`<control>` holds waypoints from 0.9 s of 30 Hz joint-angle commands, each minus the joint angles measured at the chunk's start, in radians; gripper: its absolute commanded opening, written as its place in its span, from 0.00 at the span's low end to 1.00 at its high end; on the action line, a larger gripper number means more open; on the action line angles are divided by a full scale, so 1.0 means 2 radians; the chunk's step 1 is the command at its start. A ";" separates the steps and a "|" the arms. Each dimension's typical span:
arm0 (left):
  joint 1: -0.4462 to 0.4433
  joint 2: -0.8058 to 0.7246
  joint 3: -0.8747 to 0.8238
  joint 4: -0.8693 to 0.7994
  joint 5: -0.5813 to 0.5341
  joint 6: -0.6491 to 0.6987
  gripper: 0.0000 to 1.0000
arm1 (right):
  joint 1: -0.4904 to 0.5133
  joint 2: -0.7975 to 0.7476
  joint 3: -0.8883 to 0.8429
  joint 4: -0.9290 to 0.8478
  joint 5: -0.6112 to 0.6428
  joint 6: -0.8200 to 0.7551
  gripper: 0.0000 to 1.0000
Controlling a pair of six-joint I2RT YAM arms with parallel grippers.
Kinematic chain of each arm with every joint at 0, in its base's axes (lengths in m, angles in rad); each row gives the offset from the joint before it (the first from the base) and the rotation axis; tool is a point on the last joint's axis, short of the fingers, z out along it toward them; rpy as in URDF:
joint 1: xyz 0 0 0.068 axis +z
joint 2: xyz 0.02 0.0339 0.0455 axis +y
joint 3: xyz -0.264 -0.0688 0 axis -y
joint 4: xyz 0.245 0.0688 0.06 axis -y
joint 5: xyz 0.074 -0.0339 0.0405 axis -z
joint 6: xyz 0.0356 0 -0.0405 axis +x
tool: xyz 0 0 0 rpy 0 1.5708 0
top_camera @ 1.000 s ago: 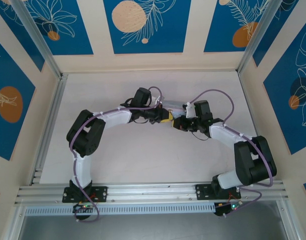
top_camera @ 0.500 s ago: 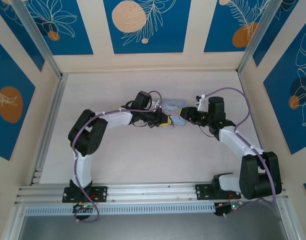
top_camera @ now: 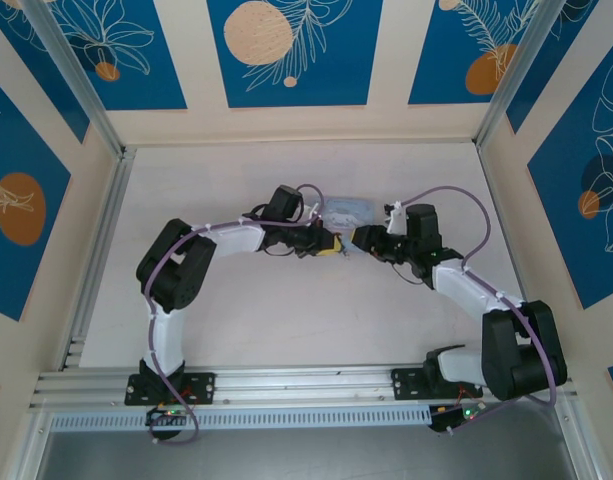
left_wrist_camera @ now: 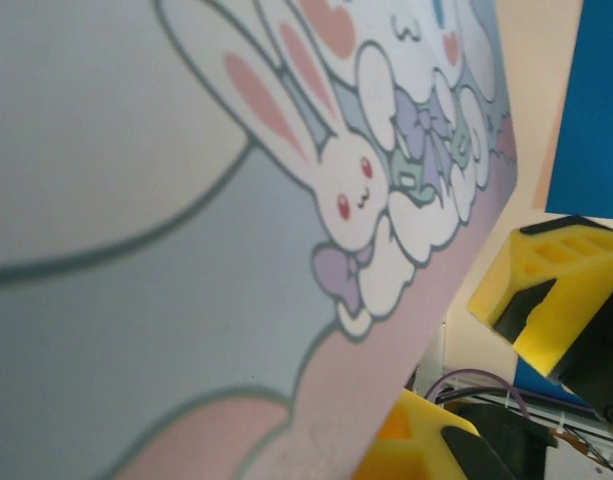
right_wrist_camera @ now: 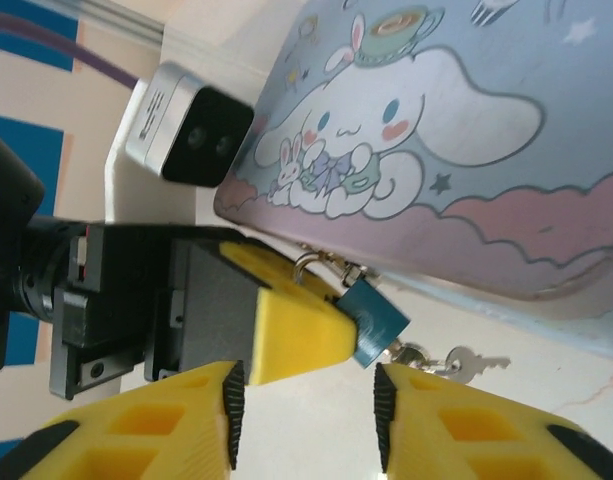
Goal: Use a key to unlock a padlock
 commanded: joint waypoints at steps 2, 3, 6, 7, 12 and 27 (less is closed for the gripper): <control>0.001 0.017 -0.025 -0.013 -0.009 0.014 0.02 | 0.030 -0.003 -0.019 0.016 0.016 0.032 0.53; 0.001 0.017 -0.029 -0.011 -0.010 0.015 0.03 | 0.037 -0.001 -0.022 0.019 0.023 0.037 0.55; 0.000 0.019 -0.043 -0.004 -0.014 0.015 0.09 | 0.059 0.007 -0.035 0.028 0.045 0.053 0.59; 0.000 0.017 -0.048 -0.002 -0.016 0.015 0.12 | 0.065 0.012 -0.038 0.030 0.052 0.059 0.60; -0.002 0.010 -0.069 0.009 -0.018 0.015 0.27 | 0.077 0.030 -0.052 0.049 0.080 0.084 0.61; 0.004 -0.089 -0.123 -0.010 -0.055 0.031 0.65 | 0.052 0.055 -0.035 0.053 0.121 0.093 0.61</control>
